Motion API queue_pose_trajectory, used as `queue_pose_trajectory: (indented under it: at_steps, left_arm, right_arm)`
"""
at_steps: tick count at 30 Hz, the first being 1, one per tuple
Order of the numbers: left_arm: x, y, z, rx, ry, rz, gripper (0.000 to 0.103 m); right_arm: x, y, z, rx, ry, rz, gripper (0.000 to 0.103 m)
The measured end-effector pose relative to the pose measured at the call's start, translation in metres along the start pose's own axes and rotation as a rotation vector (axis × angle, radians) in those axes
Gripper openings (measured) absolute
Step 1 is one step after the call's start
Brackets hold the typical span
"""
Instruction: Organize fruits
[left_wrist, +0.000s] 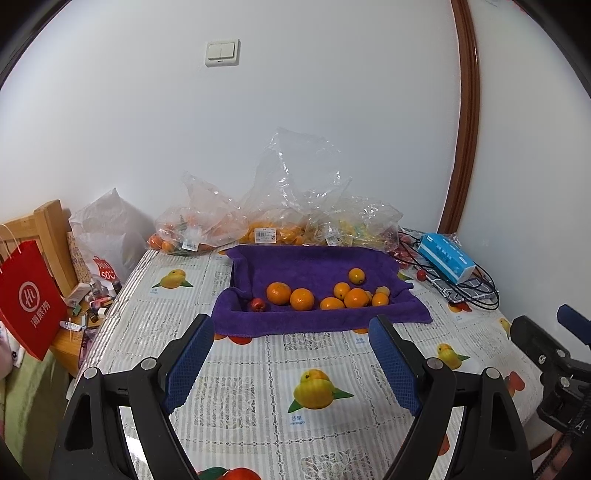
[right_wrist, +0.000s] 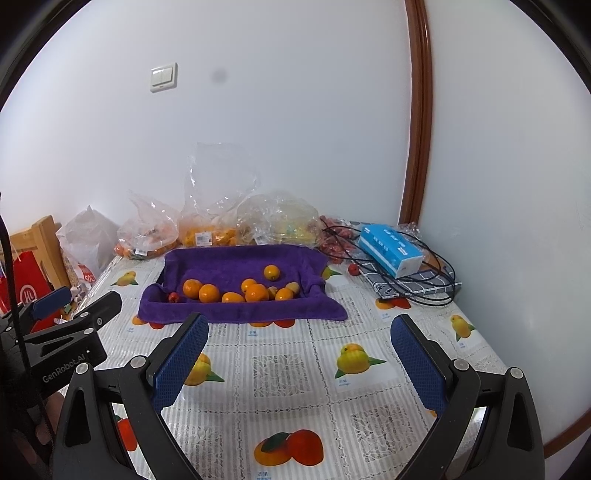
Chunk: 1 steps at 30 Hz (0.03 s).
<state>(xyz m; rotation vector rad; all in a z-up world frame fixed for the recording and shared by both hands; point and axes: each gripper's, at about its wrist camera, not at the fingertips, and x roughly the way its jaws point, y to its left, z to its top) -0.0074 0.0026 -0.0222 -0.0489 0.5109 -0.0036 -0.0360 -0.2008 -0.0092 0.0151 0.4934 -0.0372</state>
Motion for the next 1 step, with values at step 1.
queue_pose_trajectory:
  at_steps: [1]
  left_arm:
    - [0.0018, 0.0003, -0.0001, -0.003, 0.0, -0.002, 0.085]
  right_arm:
    - [0.0016, 0.0007, -0.0005, -0.001, 0.001, 0.002, 0.098]
